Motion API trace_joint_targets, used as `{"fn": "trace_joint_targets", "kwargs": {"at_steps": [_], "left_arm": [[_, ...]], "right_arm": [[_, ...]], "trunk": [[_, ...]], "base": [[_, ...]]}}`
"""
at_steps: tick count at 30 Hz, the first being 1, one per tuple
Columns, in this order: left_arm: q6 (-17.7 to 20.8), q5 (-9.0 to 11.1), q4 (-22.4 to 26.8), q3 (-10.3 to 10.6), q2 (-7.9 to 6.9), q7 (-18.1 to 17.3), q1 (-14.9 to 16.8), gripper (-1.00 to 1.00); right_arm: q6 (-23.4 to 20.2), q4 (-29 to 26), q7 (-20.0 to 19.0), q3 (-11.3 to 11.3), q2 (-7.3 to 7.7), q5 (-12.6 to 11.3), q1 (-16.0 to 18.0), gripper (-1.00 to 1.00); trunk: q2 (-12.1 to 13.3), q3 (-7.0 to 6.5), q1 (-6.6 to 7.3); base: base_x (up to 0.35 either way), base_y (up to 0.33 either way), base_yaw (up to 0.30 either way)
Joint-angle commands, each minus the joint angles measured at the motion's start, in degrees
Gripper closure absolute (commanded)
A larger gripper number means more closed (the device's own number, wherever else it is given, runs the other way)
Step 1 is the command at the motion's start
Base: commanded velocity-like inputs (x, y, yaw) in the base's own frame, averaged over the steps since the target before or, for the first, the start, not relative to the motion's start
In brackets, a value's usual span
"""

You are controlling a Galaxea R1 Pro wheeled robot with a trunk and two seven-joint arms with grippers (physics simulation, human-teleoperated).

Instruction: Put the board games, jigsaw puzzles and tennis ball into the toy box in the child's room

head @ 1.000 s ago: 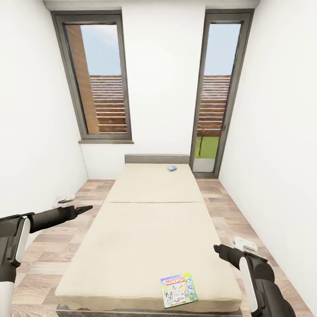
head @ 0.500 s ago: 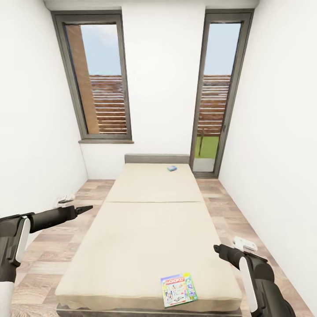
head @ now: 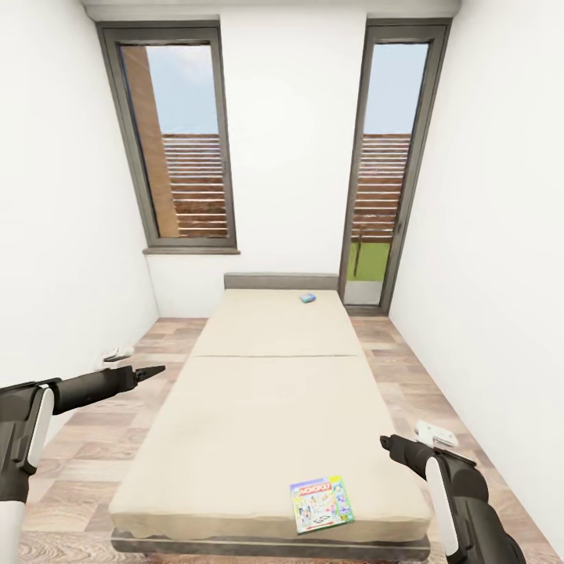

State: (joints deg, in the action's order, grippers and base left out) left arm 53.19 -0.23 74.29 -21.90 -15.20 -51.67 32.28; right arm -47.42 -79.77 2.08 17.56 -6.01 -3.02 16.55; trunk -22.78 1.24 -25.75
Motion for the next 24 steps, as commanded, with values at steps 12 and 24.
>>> {"fn": "trace_joint_targets", "kwargs": {"at_steps": [12,24], "left_arm": [[0.4,0.0,0.0,-0.1,0.00,-0.3,0.1,-1.00],[0.4,0.0,0.0,-0.1,0.00,-0.3,0.1,-1.00]], "right_arm": [[-0.3,-0.1,0.2,0.0,-0.05,-0.3,0.1,-1.00],[-0.3,-0.1,0.1,0.0,-0.03,-0.3,0.1,-1.00]], "trunk": [[-0.1,0.13,-0.03],[-0.1,0.13,-0.03]], "base": [[-0.033,0.133,0.000],[0.000,0.036,0.000]]}}
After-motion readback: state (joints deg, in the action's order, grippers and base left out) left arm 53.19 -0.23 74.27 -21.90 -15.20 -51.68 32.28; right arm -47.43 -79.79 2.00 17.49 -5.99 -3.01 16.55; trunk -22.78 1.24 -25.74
